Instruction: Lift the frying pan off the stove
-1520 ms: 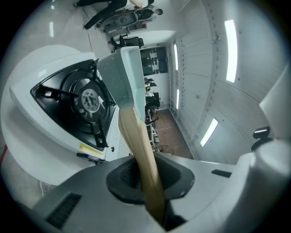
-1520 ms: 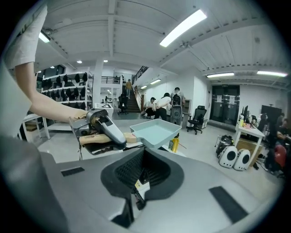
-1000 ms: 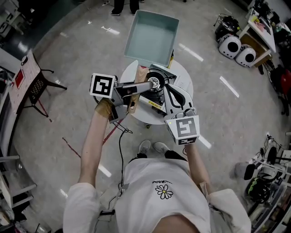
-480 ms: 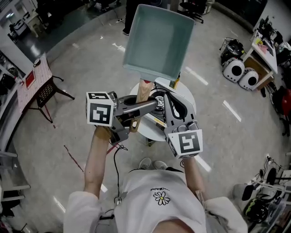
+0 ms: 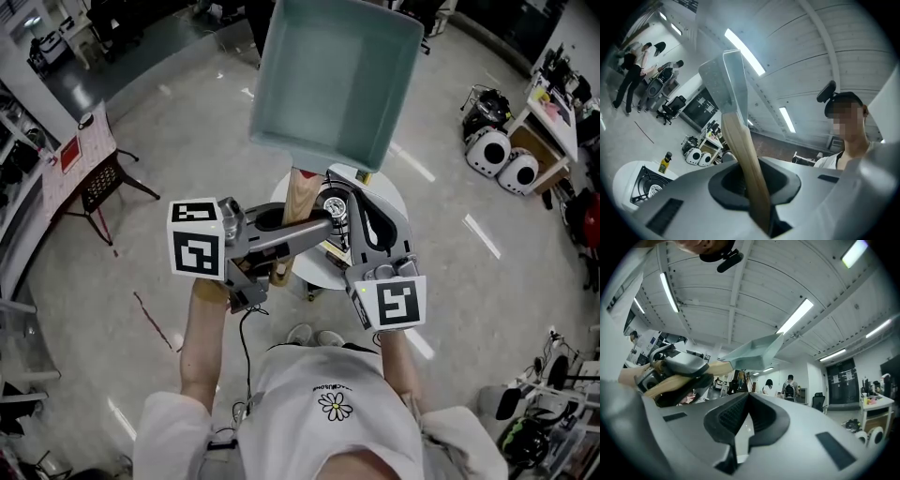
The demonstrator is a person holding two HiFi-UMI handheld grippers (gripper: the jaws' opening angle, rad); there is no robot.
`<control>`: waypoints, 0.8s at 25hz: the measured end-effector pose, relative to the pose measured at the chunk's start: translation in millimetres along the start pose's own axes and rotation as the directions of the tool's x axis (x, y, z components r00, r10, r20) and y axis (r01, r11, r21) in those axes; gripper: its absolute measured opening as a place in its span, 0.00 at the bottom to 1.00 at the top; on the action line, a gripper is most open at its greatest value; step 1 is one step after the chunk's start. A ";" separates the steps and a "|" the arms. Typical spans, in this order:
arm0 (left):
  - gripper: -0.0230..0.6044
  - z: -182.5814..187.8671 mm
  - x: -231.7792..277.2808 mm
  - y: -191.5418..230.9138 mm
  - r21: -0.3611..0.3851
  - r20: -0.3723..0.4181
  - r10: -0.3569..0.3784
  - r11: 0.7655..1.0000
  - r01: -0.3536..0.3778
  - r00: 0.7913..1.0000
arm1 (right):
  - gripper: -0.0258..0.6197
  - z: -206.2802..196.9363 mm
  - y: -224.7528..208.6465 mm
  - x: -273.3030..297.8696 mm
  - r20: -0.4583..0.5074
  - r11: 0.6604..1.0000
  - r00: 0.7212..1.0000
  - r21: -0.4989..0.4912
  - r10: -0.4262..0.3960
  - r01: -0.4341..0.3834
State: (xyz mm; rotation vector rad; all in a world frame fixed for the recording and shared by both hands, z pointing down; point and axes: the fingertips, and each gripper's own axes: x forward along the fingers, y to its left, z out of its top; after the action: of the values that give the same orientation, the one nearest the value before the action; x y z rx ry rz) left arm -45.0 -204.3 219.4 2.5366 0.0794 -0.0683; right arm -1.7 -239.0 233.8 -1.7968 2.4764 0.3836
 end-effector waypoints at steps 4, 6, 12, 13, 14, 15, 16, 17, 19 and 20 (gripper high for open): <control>0.12 3.9 4.1 -12.2 0.007 0.017 -0.033 0.999 0.033 0.999 | 0.04 2.7 -3.7 -2.2 -0.004 1.000 1.000 -0.018 -0.003 0.002; 0.13 4.6 4.1 -16.8 0.021 0.020 -0.037 0.999 0.037 0.999 | 0.04 4.7 -3.7 -4.6 0.005 1.000 1.000 -0.019 -0.005 0.005; 0.13 25.2 12.6 -18.5 0.047 0.027 -0.037 0.998 0.036 0.999 | 0.04 10.2 -17.7 2.2 -0.005 1.000 1.000 -0.019 -0.003 0.002; 0.13 24.5 12.2 -19.2 0.051 0.029 -0.037 0.998 0.036 0.999 | 0.04 8.5 -16.7 1.0 -0.008 1.000 1.000 -0.021 0.001 -0.001; 0.13 22.5 10.9 -20.6 0.053 0.033 -0.041 0.998 0.039 0.999 | 0.04 6.0 -14.5 -1.0 -0.012 1.000 1.000 -0.022 0.004 -0.004; 0.13 20.6 9.6 -22.1 0.056 0.034 -0.043 0.998 0.041 0.998 | 0.04 3.5 -12.1 -3.1 -0.016 1.000 1.000 -0.022 0.007 -0.008; 0.13 19.2 8.9 -23.2 0.060 0.033 -0.041 0.997 0.039 0.999 | 0.04 1.7 -10.4 -4.7 -0.019 1.000 1.000 -0.022 0.009 -0.010; 0.13 18.5 8.6 -23.9 0.064 0.030 -0.039 0.997 0.037 0.999 | 0.04 0.5 -9.4 -5.7 -0.022 1.000 1.000 -0.023 0.010 -0.011; 0.13 18.6 8.0 -25.7 0.065 0.030 -0.044 0.997 0.042 0.999 | 0.04 -0.5 -7.9 -6.5 -0.025 1.000 1.000 -0.023 0.013 -0.014; 0.13 18.9 7.5 -26.6 0.065 0.031 -0.049 0.997 0.046 0.998 | 0.04 -0.7 -7.0 -6.4 -0.026 1.000 1.000 -0.023 0.016 -0.017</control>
State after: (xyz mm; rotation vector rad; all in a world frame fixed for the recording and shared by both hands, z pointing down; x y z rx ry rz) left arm -40.1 -192.9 188.3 2.5970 0.1263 -0.1335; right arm 7.0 -235.2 234.6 -1.8024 2.5156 0.3938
